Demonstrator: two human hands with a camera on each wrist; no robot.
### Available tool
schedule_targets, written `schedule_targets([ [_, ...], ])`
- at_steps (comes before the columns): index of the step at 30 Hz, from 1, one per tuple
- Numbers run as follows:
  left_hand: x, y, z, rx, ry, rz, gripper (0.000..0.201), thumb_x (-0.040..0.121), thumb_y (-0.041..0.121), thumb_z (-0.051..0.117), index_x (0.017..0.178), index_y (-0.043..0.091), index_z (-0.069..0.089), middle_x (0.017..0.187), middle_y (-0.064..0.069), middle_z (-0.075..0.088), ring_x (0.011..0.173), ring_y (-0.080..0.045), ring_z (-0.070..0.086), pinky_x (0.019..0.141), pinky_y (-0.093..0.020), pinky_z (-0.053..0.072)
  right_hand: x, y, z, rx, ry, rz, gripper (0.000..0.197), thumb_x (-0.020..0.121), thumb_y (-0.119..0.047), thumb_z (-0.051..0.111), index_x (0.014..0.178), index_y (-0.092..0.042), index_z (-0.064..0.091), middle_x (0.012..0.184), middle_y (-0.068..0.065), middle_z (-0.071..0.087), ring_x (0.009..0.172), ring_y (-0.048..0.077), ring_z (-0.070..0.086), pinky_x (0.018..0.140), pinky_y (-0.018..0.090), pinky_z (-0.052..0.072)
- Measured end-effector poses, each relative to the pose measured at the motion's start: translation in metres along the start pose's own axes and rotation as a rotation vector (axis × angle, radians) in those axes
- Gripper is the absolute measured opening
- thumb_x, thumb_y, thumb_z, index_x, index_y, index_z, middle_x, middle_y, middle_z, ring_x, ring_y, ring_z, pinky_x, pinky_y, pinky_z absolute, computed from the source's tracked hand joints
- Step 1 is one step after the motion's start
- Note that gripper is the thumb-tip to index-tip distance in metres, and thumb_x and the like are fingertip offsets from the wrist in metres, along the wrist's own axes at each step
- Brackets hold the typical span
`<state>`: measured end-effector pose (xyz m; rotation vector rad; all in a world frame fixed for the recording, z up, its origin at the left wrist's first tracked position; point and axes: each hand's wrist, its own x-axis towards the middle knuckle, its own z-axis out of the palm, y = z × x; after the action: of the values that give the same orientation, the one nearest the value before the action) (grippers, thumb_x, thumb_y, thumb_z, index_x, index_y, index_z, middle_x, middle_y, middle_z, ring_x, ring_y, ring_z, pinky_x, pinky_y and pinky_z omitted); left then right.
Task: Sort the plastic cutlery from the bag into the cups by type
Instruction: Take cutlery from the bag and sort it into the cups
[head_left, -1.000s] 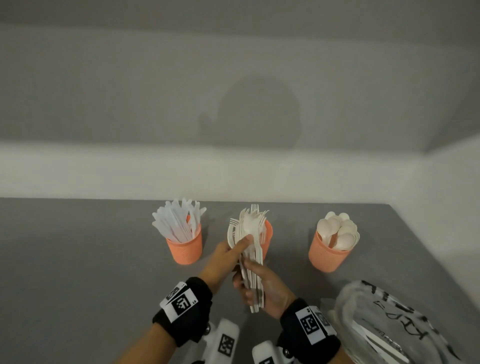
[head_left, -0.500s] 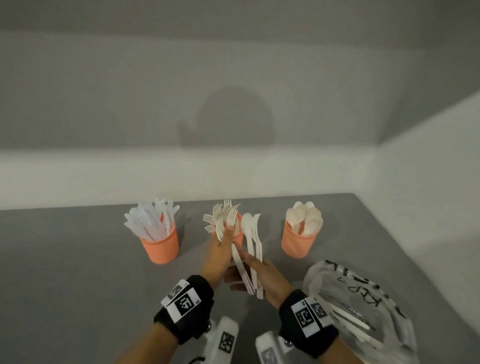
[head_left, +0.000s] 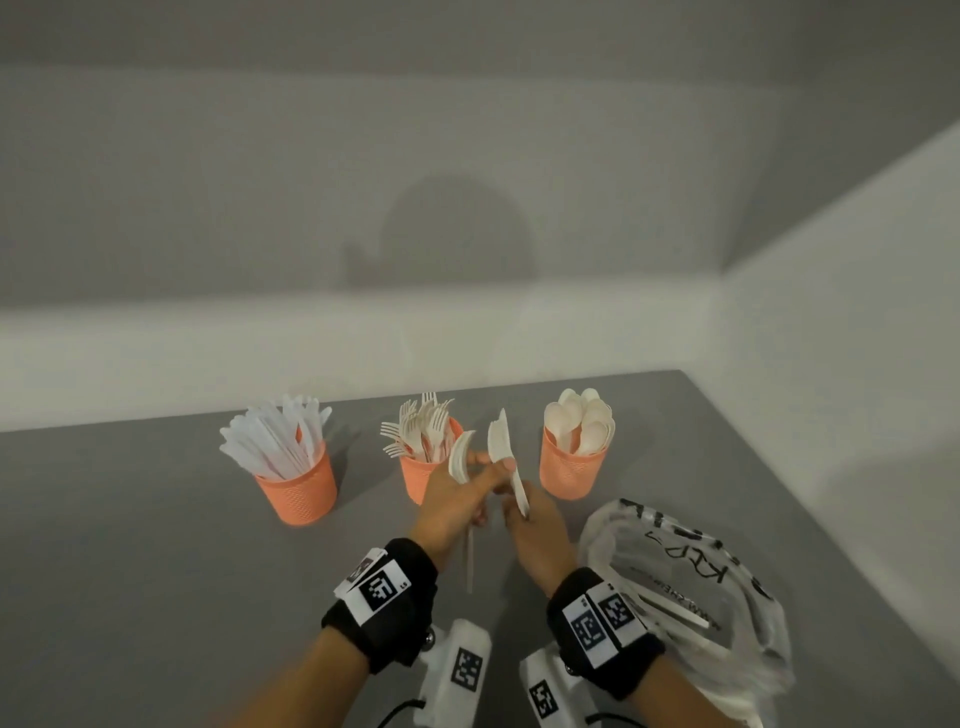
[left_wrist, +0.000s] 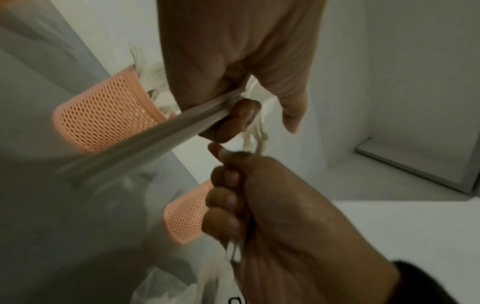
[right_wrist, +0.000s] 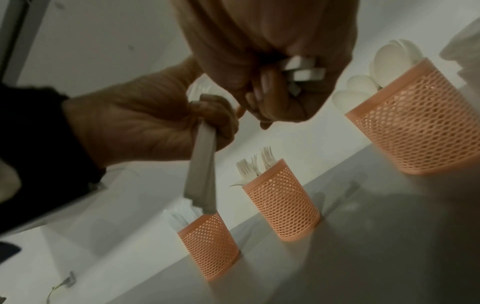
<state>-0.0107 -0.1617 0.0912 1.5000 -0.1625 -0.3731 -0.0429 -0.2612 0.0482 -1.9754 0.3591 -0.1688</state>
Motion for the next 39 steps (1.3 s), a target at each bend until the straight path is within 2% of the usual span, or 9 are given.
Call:
schedule_targets([
  [2,-0.001,-0.002,0.011,0.002,0.019,-0.002,0.012,0.083,0.017,0.067,0.081,0.008,0.06,0.051,0.005,0.058,0.037,-0.004,0.044,0.04,-0.018,0.034,-0.001,-0.003,0.0,-0.047,0.005,-0.069,0.031,0.094,-0.006,0.042,0.072,-0.026,0.048,0.063,-0.012,0.053,0.058,0.0,0.051,0.059,0.015,0.04],
  [6,0.002,-0.003,0.022,-0.018,0.078,-0.072,0.013,0.087,0.012,0.059,0.074,0.01,0.057,0.05,0.003,0.05,0.035,-0.004,0.039,0.039,-0.018,0.032,-0.009,-0.006,-0.014,0.076,-0.028,-0.084,0.021,0.091,-0.005,0.046,0.082,-0.024,0.046,0.068,-0.01,0.052,0.061,0.0,0.05,0.055,0.01,0.04],
  [9,0.003,-0.004,0.024,-0.048,0.066,-0.106,0.019,0.087,0.012,0.054,0.068,0.01,0.053,0.053,-0.002,0.043,0.043,-0.009,0.037,0.042,-0.02,0.031,-0.014,-0.007,-0.021,0.243,-0.077,-0.039,0.013,0.092,-0.025,0.044,0.079,-0.026,0.045,0.069,-0.008,0.047,0.059,0.002,0.043,0.055,0.014,0.034],
  [13,0.003,-0.001,0.031,-0.146,0.034,-0.108,0.024,0.086,0.008,0.047,0.064,0.009,0.053,0.054,-0.004,0.051,0.049,-0.013,0.037,0.046,-0.022,0.03,-0.009,-0.002,-0.022,0.306,-0.001,0.031,0.045,0.093,-0.05,0.028,0.074,-0.021,0.055,0.06,-0.009,0.053,0.047,0.0,0.041,0.05,0.018,0.032],
  [20,0.014,-0.002,0.042,-0.191,0.051,-0.136,0.025,0.094,0.022,0.049,0.078,0.006,0.058,0.057,-0.002,0.057,0.056,-0.015,0.055,0.057,-0.025,0.046,0.002,0.011,-0.013,0.314,0.091,0.064,0.058,0.075,-0.072,0.025,0.086,-0.03,0.063,0.08,-0.006,0.065,0.077,0.011,0.06,0.073,0.031,0.045],
  [26,0.022,-0.001,0.039,-0.248,0.042,-0.147,0.038,0.097,0.029,0.044,0.066,0.01,0.054,0.053,0.001,0.061,0.066,-0.018,0.064,0.074,-0.031,0.051,0.015,0.009,-0.028,0.275,0.068,0.093,0.028,0.099,-0.024,0.035,0.081,-0.016,0.054,0.08,0.019,0.059,0.081,0.039,0.058,0.082,0.05,0.049],
  [31,0.04,-0.004,0.018,-0.31,0.123,-0.059,0.023,0.097,0.009,0.044,0.075,0.014,0.049,0.046,0.003,0.049,0.043,-0.011,0.053,0.062,-0.032,0.047,0.031,0.01,-0.055,0.366,0.057,0.047,0.019,0.097,-0.005,0.039,0.109,-0.015,0.049,0.072,0.004,0.059,0.07,0.014,0.058,0.073,0.016,0.051],
  [35,0.063,0.0,-0.007,-0.129,0.212,0.099,0.024,0.096,0.004,0.042,0.073,0.011,0.043,0.052,-0.005,0.041,0.041,-0.013,0.045,0.049,-0.028,0.041,0.06,0.006,-0.079,0.241,0.12,0.026,0.019,0.092,0.003,0.04,0.085,-0.015,0.045,0.075,-0.002,0.062,0.079,0.021,0.061,0.084,0.024,0.05],
  [39,0.084,0.028,-0.028,-0.049,0.34,0.274,0.025,0.097,0.026,0.045,0.074,0.018,0.045,0.044,0.008,0.047,0.042,-0.008,0.048,0.047,-0.02,0.045,0.089,0.0,-0.1,0.186,0.212,-0.042,0.026,0.089,0.003,0.044,0.084,-0.022,0.049,0.087,0.001,0.066,0.093,0.029,0.063,0.087,0.041,0.05],
])
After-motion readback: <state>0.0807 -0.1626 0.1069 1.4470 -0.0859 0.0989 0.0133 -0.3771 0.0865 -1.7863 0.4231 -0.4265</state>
